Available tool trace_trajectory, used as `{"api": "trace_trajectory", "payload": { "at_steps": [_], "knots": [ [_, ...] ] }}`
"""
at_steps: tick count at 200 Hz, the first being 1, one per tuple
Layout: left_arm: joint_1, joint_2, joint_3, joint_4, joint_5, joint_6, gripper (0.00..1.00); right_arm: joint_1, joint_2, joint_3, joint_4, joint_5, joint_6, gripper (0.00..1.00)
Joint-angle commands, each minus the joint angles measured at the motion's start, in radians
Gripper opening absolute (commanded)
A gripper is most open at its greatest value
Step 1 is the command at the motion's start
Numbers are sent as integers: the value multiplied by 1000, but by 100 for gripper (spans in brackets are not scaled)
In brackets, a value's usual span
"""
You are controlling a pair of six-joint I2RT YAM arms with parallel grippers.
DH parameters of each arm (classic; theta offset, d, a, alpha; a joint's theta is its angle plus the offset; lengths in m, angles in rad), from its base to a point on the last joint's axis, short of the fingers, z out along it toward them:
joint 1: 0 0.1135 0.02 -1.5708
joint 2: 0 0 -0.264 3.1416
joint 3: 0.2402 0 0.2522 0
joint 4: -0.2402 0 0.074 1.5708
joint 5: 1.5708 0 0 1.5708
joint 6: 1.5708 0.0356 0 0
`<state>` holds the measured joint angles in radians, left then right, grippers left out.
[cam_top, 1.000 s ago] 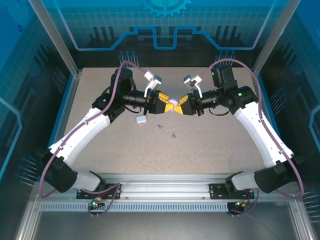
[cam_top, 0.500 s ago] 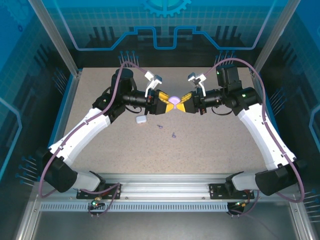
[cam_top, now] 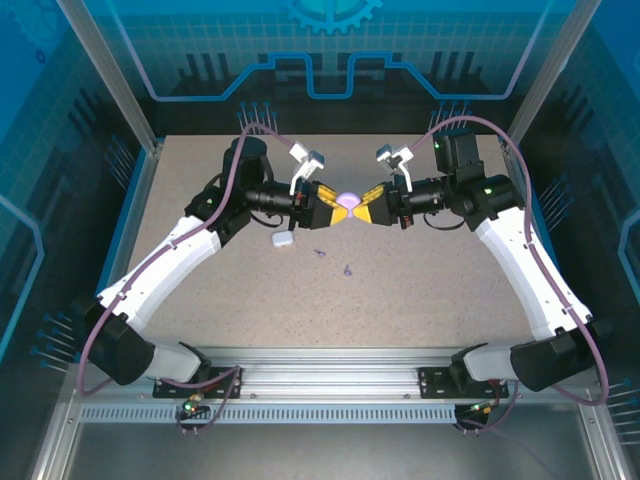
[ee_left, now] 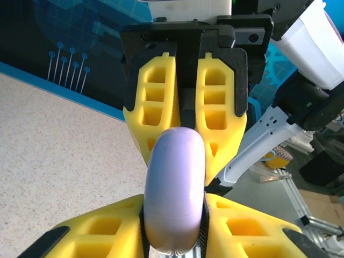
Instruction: Insert wireless bluetooth earbuds into charging case
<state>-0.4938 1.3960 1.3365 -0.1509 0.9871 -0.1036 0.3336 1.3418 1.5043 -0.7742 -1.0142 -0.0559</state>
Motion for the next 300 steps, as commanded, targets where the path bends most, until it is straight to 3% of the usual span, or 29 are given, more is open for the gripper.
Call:
{"api": "trace_trajectory", "payload": {
  "at_steps": [1, 16, 42, 64, 92, 149, 300],
  "knots": [
    [-14, 23, 44, -17, 31, 1, 18, 13, 0, 3, 25, -41, 12, 14],
    [-13, 32, 53, -24, 36, -2, 8, 17, 4, 6, 23, -30, 14, 14],
    [-13, 31, 56, -29, 35, 3, 6, 19, 5, 8, 10, -5, 10, 14],
    [-13, 28, 56, -37, 27, 7, 5, 16, -6, 4, -1, 25, 5, 20],
    [-13, 31, 56, -30, 26, -4, 10, 14, -19, -2, -3, 41, 11, 21],
    [-15, 28, 56, 6, 41, -39, 18, 56, -2, 9, 2, 29, 13, 6],
    [-26, 32, 58, 24, 42, -54, 25, 76, 12, -3, 71, 56, 71, 5]
  ]
}}
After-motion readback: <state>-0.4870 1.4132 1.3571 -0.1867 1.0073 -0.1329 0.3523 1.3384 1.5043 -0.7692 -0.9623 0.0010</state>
